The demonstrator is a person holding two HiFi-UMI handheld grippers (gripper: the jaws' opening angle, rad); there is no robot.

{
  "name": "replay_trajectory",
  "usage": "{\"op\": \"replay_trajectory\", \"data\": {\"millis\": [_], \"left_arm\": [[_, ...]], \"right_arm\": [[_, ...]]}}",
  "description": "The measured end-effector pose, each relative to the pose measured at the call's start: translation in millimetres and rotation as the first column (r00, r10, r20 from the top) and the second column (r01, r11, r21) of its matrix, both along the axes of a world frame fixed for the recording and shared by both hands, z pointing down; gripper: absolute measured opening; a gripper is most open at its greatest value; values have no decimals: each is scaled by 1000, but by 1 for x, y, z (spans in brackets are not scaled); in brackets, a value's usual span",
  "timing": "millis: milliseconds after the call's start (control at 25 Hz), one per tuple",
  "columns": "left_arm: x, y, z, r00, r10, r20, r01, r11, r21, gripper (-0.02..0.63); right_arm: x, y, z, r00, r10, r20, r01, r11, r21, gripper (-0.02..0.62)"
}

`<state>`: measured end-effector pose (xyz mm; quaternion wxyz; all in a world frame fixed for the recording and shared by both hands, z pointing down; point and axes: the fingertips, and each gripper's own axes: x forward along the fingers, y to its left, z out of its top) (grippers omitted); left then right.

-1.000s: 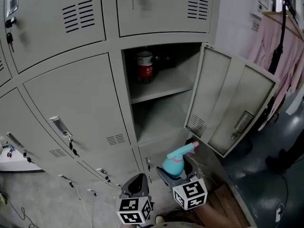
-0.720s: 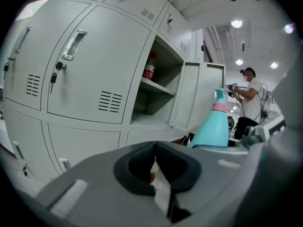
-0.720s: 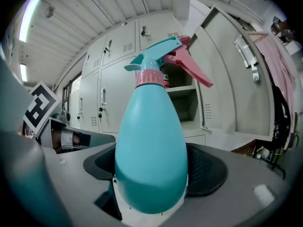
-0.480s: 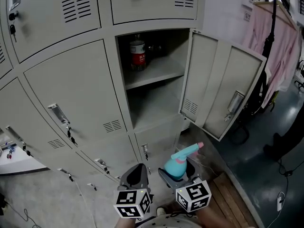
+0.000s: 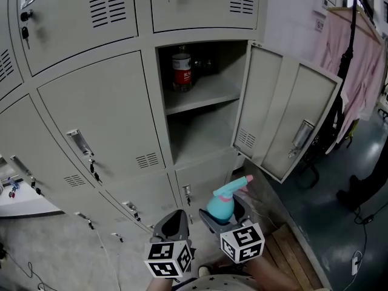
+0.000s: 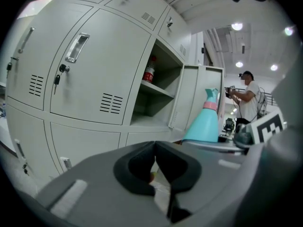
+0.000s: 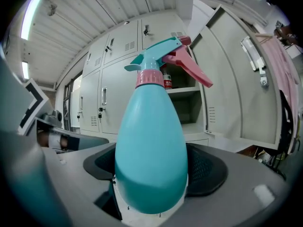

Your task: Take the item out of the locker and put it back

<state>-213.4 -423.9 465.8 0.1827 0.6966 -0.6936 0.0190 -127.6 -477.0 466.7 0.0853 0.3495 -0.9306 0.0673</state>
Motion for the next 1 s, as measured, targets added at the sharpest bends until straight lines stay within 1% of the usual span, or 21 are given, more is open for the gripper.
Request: {"op": "replay_trajectory", "data": {"millis": [160, 480, 720, 880, 1000], "left_arm": [[-8, -2, 5, 1000, -27, 1, 27, 1000, -14, 8], [-24, -15, 13, 996, -85, 14, 86, 995, -53, 8], [-39, -27, 18, 992, -129, 10, 129, 989, -73, 8], [-46, -37, 19, 990, -142, 13, 143, 986, -83, 8], [-47, -43, 20, 990, -140, 15, 141, 986, -88, 8]], "right_arm": [[-21, -43, -12, 1000, -5, -2, 5, 999, 48, 417], [-70, -152, -39, 1000, 19, -10, -18, 993, 113, 417], [-97, -204, -30, 999, 33, -43, -29, 995, 99, 417], [-105, -225, -19, 998, 47, -33, -45, 997, 61, 417], [-108, -235, -12, 997, 53, -51, -49, 997, 66, 419]]}}
